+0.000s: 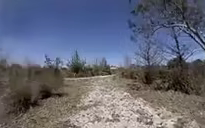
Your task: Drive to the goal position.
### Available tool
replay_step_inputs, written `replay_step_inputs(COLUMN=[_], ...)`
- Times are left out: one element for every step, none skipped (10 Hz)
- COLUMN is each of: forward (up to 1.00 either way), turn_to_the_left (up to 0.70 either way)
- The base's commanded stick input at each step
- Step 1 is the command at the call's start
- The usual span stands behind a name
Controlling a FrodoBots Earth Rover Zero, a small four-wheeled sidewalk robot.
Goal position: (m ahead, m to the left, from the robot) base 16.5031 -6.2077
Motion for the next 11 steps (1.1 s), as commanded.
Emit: replay_step_inputs(forward=[0.70,0.70,0.70,0.70,0.70,0.70,0.70,0.70,0.70,0.70,0.70], turn_to_the_left=[0.00,0.00,0.00,0.00,0.00,0.00,0.00,0.00,0.00,0.00,0.00])
